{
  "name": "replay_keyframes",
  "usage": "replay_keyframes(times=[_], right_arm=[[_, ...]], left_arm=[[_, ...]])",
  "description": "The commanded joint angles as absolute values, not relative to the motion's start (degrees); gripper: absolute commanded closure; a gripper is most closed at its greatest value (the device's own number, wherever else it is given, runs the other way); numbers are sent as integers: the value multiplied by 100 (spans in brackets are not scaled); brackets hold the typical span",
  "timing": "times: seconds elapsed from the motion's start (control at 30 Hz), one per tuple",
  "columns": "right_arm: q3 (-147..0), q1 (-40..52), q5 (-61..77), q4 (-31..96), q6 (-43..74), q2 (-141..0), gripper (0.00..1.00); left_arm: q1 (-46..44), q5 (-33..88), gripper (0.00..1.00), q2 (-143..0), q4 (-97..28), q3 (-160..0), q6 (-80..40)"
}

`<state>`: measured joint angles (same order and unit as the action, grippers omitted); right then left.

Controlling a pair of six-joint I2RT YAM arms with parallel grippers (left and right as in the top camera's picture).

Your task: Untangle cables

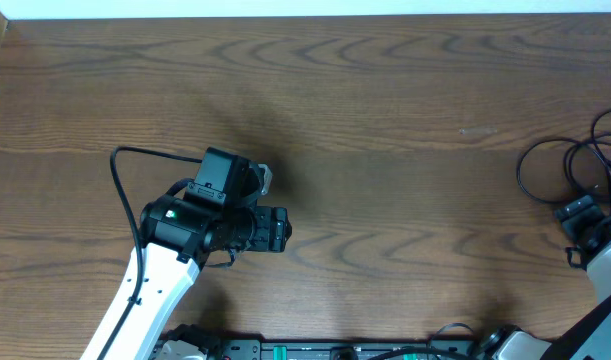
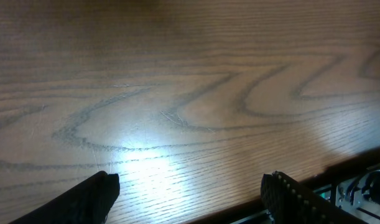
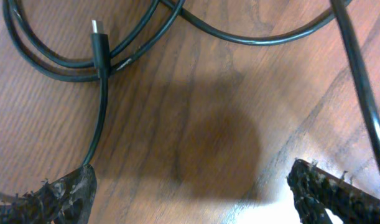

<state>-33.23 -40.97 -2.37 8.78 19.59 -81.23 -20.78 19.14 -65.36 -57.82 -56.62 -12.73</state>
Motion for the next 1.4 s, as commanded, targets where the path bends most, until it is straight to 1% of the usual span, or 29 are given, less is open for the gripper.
replay_keyframes(times=[0.0, 0.1, 0.23, 0.43, 0.6, 0.73, 0.8, 0.9, 1.13, 1.37], right_arm=[[-3284, -4095, -309, 808, 1747, -8226, 6], [-3284, -4095, -263, 832, 1752, -8226, 7], [-3286, -4091, 172, 880, 1772, -8204, 1], [-3341, -4001, 248, 1216, 1772, -7644, 1], [-3376, -4005, -360, 1223, 1761, -6991, 1], [-3376, -4012, -958, 1586, 1295, -6869, 1], [-3376, -4032, -1520, 1999, 1411, -6869, 1], [-3376, -4147, -2047, 2473, 1951, -6869, 1], [-3376, -4504, -2021, 2458, 2132, -6869, 1], [-3374, -4729, -1695, 2045, 2139, -7085, 1]], left_arm=[[-2058, 1876, 21, -6506, -5804, -5756, -1138], [-2058, 1876, 21, -6506, -5802, -5756, -1135], [-2058, 1874, 21, -6506, -5798, -5756, -1114], [-2058, 1874, 21, -6510, -5804, -5756, -1050], [-2058, 1874, 21, -6510, -5800, -5756, -1050], [-2058, 1876, 21, -6510, -5806, -5756, -1011], [-2058, 1876, 21, -6510, -5808, -5756, -1013], [-2060, 1876, 21, -6510, -5826, -5756, -1007], [-2058, 1876, 21, -6510, -5824, -5756, -939], [-2058, 1876, 21, -6510, -5824, -5756, -943]])
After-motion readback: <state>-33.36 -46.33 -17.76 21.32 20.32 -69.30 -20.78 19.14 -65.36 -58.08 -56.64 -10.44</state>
